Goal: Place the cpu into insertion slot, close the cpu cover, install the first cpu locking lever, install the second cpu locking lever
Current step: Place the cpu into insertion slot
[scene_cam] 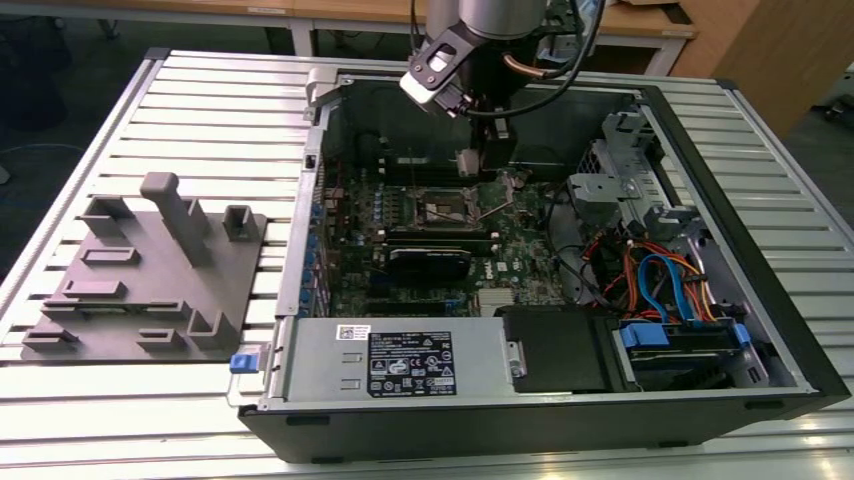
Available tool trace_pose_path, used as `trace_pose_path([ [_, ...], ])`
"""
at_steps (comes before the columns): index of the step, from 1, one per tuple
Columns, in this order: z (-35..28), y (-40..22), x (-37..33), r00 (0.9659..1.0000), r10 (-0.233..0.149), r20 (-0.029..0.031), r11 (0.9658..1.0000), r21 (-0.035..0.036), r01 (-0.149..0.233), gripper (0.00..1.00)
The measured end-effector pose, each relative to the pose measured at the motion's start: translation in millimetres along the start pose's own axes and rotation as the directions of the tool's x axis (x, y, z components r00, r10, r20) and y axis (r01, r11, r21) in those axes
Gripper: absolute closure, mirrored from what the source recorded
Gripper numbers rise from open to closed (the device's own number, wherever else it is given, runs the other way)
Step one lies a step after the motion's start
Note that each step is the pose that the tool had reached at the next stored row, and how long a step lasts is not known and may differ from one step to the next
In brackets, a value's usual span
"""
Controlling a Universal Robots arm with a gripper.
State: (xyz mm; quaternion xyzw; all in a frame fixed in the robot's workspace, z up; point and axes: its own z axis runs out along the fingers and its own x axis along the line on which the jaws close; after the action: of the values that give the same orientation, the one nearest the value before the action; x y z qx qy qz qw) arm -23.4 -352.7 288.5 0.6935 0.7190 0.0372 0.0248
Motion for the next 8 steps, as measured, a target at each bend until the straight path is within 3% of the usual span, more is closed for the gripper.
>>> trace_pose_path([
  [8,5.0,-0.5,-0.1,1.0000,0.000,0.0002,1.0000,0.0011,0.000,0.45],
])
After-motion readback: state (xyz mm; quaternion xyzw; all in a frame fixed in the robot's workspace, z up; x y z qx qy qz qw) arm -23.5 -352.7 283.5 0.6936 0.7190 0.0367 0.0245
